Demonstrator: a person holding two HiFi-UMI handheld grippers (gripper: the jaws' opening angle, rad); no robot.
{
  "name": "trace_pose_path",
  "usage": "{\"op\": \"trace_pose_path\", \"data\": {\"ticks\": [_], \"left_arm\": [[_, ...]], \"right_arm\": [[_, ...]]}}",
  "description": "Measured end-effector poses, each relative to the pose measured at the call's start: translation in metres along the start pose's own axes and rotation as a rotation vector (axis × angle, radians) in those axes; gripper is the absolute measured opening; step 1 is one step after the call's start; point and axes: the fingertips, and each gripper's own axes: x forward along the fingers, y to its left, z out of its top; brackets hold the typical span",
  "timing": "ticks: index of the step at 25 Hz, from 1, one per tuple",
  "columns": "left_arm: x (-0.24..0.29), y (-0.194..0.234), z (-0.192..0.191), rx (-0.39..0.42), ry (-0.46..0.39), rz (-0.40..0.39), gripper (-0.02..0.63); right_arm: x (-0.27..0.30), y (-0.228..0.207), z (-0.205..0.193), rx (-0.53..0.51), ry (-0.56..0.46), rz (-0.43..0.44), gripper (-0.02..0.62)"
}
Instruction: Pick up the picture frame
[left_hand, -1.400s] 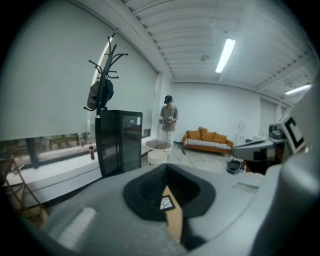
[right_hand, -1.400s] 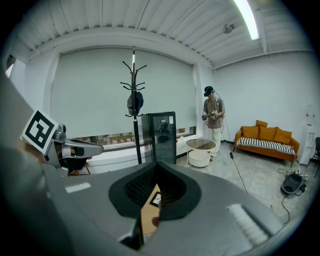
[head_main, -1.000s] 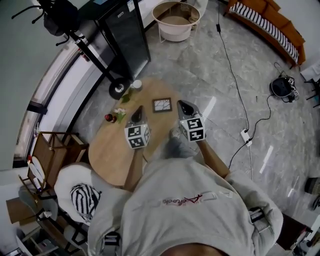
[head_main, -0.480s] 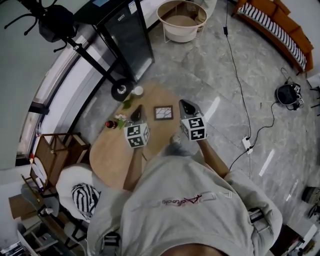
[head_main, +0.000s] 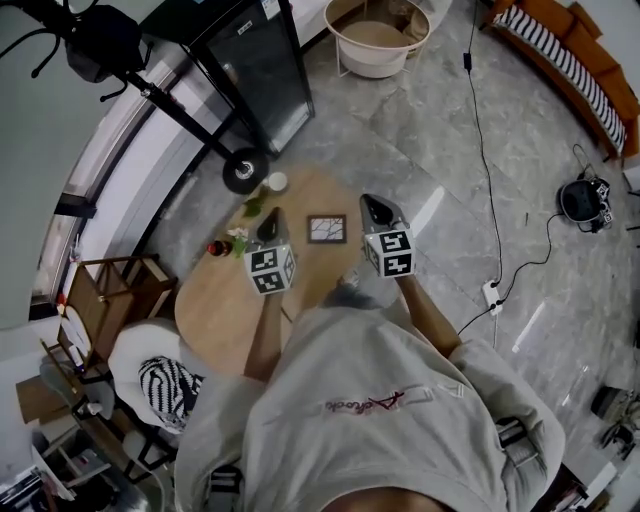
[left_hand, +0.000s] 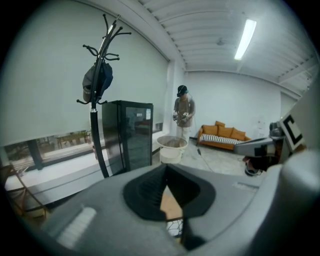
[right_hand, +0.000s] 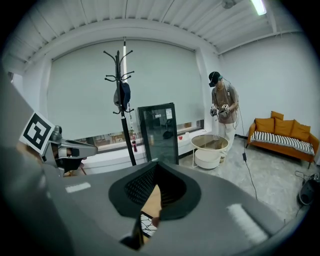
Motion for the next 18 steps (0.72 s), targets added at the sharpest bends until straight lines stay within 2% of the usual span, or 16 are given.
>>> {"op": "trace_pose_path", "data": {"ticks": [10, 18], "left_arm": [[0.029, 0.017, -0.036, -0.020, 0.089, 0.038, 0.002], [0.034, 0.022, -0.071, -0.039, 0.157, 0.034, 0.002]], "right_arm": [[0.036, -0.022, -0.033, 0.027, 0.076, 0.021, 0.006], [0.050, -0.013, -0.079, 0.057, 0.152, 0.039, 0.006]]}}
